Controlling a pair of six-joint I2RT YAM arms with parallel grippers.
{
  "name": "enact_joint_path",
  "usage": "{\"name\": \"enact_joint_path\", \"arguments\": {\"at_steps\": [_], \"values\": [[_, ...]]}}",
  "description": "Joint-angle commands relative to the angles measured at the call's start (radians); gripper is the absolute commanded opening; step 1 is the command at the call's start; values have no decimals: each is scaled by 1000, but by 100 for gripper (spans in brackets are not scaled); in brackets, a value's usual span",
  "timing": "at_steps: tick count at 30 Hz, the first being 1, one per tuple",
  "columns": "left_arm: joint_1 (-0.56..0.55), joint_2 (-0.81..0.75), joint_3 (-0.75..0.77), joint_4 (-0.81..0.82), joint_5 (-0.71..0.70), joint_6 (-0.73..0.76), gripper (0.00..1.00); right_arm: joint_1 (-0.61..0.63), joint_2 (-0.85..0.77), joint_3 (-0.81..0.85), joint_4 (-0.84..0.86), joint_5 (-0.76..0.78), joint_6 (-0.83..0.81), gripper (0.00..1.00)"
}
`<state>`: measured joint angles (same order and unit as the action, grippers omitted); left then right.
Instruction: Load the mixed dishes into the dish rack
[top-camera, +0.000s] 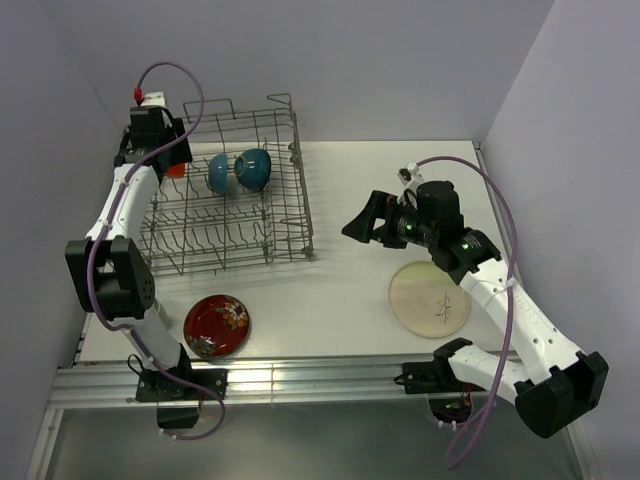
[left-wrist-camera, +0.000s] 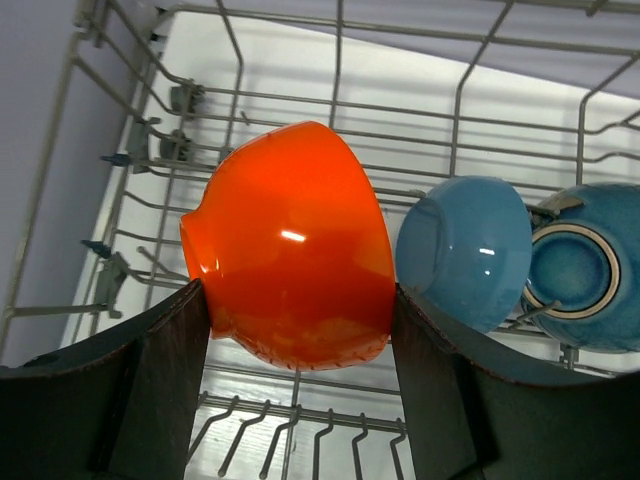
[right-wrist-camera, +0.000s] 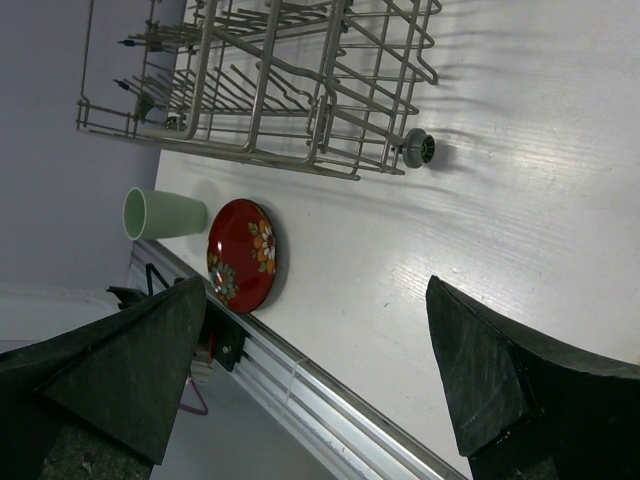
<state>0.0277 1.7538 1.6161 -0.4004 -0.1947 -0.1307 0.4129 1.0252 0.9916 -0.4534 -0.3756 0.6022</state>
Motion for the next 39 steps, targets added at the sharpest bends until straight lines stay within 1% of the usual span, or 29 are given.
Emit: {"name": "enact_joint_path", "arguments": {"at_steps": [1,5,9,20,25,29,31,32,34,35,37,38,39], "values": [[6,10,30,60,73,23,0,-11,7,4,58,-25,-22,98],[8,19,30,54,98,39,0,-13,7,2,61,-26,-22,98],[8,39,31,43,87,52,0,-14,4,-1,62,-32,-22,98],[9,84,33,12,115,94,0,-23,7,-16,73,-43,-22,98],[9,130,71,-28,126,91,0,-23,7,-19,76,-46,-21,97],[12,173,142,-80,139,89,0,-23,6,-24,76,-45,-22,97],[12,190,166,-113,138,85,3,-23,9,-24,76,-45,-24,97],[12,202,180,-120,138,82,9,-23,10,-22,78,-46,-22,97],[14,214,198,-127,127,72,15,-23,12,-21,78,-54,-22,97],[14,217,202,-132,127,68,25,-23,12,-22,76,-54,-24,97],[14,220,209,-135,115,54,40,-23,13,-21,74,-52,-25,97],[15,217,209,-133,104,49,74,-23,13,-21,74,-54,-25,97],[17,216,208,-130,101,45,81,-23,16,-21,74,-55,-25,97]]}}
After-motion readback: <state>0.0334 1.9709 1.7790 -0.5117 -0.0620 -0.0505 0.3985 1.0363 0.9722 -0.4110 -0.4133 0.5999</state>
